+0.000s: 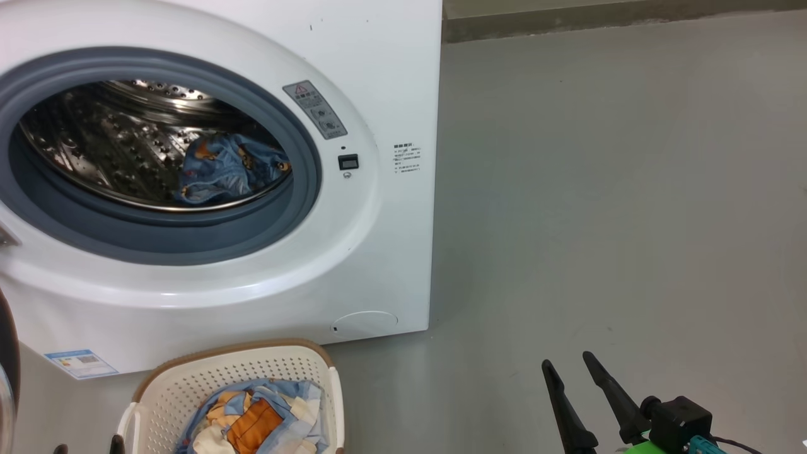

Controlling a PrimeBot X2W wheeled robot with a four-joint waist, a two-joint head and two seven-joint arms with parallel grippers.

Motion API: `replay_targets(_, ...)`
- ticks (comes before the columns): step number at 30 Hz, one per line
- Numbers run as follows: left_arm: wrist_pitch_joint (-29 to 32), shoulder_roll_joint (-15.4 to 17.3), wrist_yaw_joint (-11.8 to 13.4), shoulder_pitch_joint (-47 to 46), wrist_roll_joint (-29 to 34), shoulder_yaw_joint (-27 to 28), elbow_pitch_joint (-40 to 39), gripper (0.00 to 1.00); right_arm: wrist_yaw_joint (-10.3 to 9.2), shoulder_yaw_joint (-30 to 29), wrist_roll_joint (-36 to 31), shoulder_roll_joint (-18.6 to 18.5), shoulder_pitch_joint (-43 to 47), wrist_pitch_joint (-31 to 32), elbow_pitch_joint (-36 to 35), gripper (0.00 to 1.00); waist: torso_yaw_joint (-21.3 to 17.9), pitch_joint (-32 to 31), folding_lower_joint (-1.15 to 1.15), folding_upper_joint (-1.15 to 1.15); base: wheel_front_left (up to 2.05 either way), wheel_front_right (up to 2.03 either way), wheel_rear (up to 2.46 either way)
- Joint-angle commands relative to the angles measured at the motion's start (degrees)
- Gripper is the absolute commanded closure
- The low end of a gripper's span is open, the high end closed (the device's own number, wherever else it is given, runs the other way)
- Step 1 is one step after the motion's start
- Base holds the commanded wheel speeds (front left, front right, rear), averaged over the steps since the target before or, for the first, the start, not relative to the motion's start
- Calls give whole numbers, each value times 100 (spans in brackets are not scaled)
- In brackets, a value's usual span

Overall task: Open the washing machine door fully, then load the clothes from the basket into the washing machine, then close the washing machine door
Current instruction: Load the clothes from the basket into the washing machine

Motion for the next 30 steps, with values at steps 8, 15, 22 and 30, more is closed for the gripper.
replay_targets(8,-29,197,27,-217,-225,-86,205,0,16,136,67,-17,-81,-28,-249,0,-30,295,0,0,0,0,0)
replay_targets(15,-29,604,27,-526,-707,-510,614,0,16,194,47,-17,-100,-28,-461,0,-125,852,0,0,0,0,0)
replay_targets(22,-29,1179,27,-902,-1250,-816,858,0,16,261,-10,-17,-142,-28,-819,0,-266,1606,0,0,0,0,0)
replay_targets(30,-29,1771,27,-1464,-2006,-1239,1365,0,16,418,-62,-17,-214,-28,-1206,0,-506,2493,0,0,0,0,0)
